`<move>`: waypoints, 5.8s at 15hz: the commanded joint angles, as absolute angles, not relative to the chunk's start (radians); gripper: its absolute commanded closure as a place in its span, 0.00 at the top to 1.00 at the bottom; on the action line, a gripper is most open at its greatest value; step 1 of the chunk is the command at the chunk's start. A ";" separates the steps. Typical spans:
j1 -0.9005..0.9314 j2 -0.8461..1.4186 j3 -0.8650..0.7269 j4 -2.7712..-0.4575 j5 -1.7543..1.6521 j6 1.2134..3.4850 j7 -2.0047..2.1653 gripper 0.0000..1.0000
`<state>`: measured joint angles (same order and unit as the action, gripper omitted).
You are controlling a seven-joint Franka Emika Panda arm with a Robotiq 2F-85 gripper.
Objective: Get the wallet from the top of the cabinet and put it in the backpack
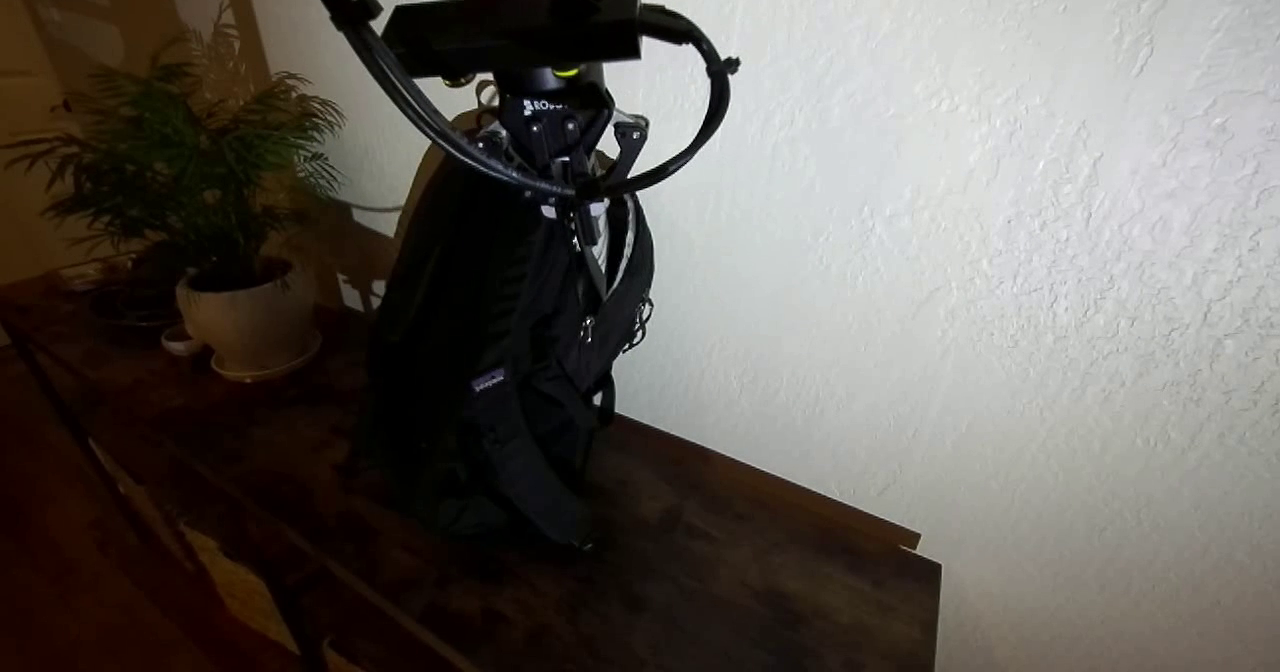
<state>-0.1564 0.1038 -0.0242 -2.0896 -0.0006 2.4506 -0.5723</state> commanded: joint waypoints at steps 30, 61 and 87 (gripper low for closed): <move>-0.103 0.255 -0.026 -1.878 -0.135 2.408 -0.502 0.04; -0.199 0.521 0.136 -1.662 0.129 2.377 -0.963 0.55; -0.168 0.216 -0.071 -1.967 -0.004 2.287 -0.315 1.00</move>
<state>-0.1700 0.2981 -0.0393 -1.8355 0.0278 2.2770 -0.3765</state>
